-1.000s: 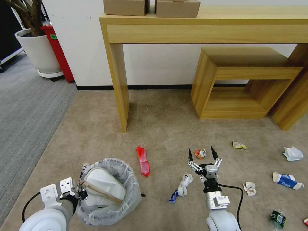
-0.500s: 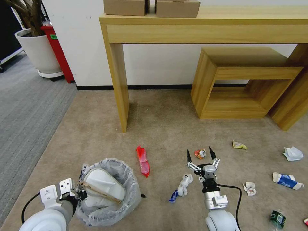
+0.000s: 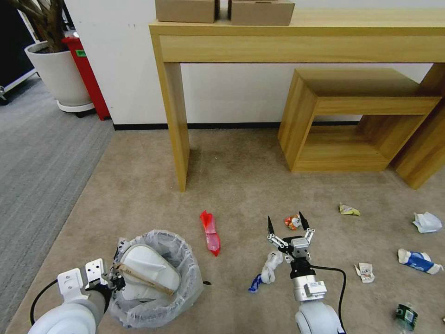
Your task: Pick up the trash bin and place the garbage on the floor into it.
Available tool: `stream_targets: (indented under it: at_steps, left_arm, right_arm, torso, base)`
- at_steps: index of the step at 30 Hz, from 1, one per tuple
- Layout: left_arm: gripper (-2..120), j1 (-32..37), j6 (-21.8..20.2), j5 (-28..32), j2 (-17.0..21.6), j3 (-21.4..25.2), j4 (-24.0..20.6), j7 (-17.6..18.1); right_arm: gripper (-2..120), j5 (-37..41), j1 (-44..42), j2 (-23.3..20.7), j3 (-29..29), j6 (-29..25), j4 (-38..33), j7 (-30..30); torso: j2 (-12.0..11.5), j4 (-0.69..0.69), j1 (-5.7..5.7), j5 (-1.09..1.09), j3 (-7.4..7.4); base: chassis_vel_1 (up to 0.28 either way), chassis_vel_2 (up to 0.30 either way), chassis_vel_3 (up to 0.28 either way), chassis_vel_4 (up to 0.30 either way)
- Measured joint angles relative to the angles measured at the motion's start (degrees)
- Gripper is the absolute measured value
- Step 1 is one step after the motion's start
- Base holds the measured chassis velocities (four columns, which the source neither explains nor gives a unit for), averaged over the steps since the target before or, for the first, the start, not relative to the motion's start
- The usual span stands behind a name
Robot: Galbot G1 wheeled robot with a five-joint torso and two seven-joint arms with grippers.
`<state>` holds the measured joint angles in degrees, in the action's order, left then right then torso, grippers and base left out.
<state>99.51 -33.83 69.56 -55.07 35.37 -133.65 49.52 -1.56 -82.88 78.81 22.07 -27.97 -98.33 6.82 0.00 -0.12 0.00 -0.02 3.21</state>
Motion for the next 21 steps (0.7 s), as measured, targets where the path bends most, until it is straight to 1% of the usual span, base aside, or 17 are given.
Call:
stream_targets:
  at_steps: [7, 13, 15, 16, 17, 19, 20, 21]
  left_arm:
    - [0, 0.52, 0.0, -0.52, -0.15, 0.04, -0.1, -0.05]
    - [0, 0.93, 0.0, -0.76, -0.27, 0.12, -0.26, -0.19]
    - [0, 0.94, 0.0, -0.78, -0.24, 0.17, -0.26, -0.23]
    - [0, 0.94, 0.0, -0.78, -0.24, 0.17, -0.26, -0.23]
    - [0, 0.85, 0.0, -0.73, -0.11, 0.24, -0.25, -0.28]
    - [0, 0.63, 0.03, -0.49, 0.15, 0.38, -0.25, -0.4]
    - [0, 0.63, 0.03, -0.49, 0.15, 0.38, -0.25, -0.4]
    - [0, 0.58, 0.03, -0.47, 0.18, 0.38, -0.26, -0.48]
  right_arm:
    - [100, 0.15, -0.15, -0.13, 0.17, 0.09, -0.26, -0.66]
    - [100, 0.7, -0.36, -0.43, -0.31, 0.68, -1.34, 2.11]
    - [100, 0.04, -0.1, -0.82, -0.09, 2.16, -2.09, 4.09]
    - [100, 0.04, -0.1, -0.82, -0.09, 2.16, -2.09, 4.09]
    - [100, 0.3, 0.06, -1.69, -0.44, 4.68, -2.94, 6.51]
    - [100, 3.85, 0.4, -3.9, -1.59, 8.92, -4.46, 9.57]
    - [100, 3.85, 0.4, -3.9, -1.59, 8.92, -4.46, 9.57]
    - [100, 5.18, 0.67, -4.74, -1.62, 10.31, -4.73, 10.12]
  torso:
    - [0.0, 0.0, 0.0, 0.0, 0.0]
    - [-0.01, 0.0, 0.0, 0.0, 0.0]
    - [-0.02, 0.0, 0.0, 0.01, 0.0]
    - [-0.02, 0.0, 0.0, 0.01, 0.0]
    - [-0.02, 0.01, 0.0, 0.01, 0.0]
    - [-0.01, -0.01, 0.0, 0.02, 0.0]
    - [-0.01, -0.01, 0.0, 0.02, 0.0]
    - [-0.01, -0.01, 0.0, 0.03, 0.0]
  base:
    - [0.09, 0.09, -0.078, -0.095]
    - [0.071, 0.061, -0.077, -0.059]
    - [0.026, 0.017, -0.026, -0.017]
    - [0.0, 0.0, 0.0, 0.0]
    - [0.0, 0.0, 0.0, 0.0]
    - [0.0, 0.0, 0.0, 0.0]
    - [0.0, 0.0, 0.0, 0.0]
    - [0.0, 0.0, 0.0, 0.0]
